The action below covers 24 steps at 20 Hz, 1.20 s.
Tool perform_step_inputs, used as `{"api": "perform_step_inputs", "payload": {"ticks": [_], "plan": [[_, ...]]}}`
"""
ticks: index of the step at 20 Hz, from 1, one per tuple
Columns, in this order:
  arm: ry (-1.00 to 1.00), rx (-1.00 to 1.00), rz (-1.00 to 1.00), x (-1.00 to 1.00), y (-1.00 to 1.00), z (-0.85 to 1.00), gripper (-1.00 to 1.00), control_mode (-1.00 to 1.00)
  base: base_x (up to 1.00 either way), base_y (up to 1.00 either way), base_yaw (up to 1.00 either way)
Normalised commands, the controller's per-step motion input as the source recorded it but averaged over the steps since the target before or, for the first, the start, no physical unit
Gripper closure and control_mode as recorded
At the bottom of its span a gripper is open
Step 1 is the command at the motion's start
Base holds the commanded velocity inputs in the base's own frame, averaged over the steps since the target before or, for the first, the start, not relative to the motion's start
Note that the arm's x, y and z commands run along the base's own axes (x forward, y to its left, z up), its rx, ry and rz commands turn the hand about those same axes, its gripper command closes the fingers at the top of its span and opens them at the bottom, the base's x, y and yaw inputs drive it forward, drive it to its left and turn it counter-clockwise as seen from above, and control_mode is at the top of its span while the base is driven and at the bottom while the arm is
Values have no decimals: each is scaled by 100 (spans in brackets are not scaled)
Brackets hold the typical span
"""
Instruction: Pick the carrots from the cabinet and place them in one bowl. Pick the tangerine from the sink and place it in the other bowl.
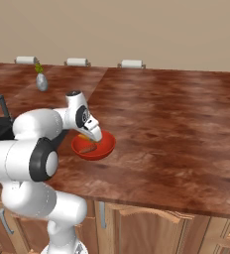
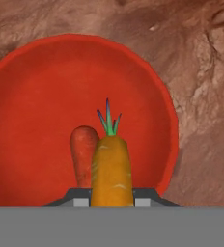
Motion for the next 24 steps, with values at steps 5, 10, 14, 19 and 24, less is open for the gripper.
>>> {"api": "perform_step_inputs", "payload": {"ticks": [5,10,14,19,24], "plan": [[0,1,0,12,-3,-16,100,-100,0,0,0],[0,1,0,10,-5,-17,100,-100,0,0,0],[0,1,0,10,-5,-18,100,-100,0,0,0],[0,1,0,10,-5,-17,100,-100,0,0,0],[0,0,0,10,-1,-16,100,-100,0,0,0]]}}
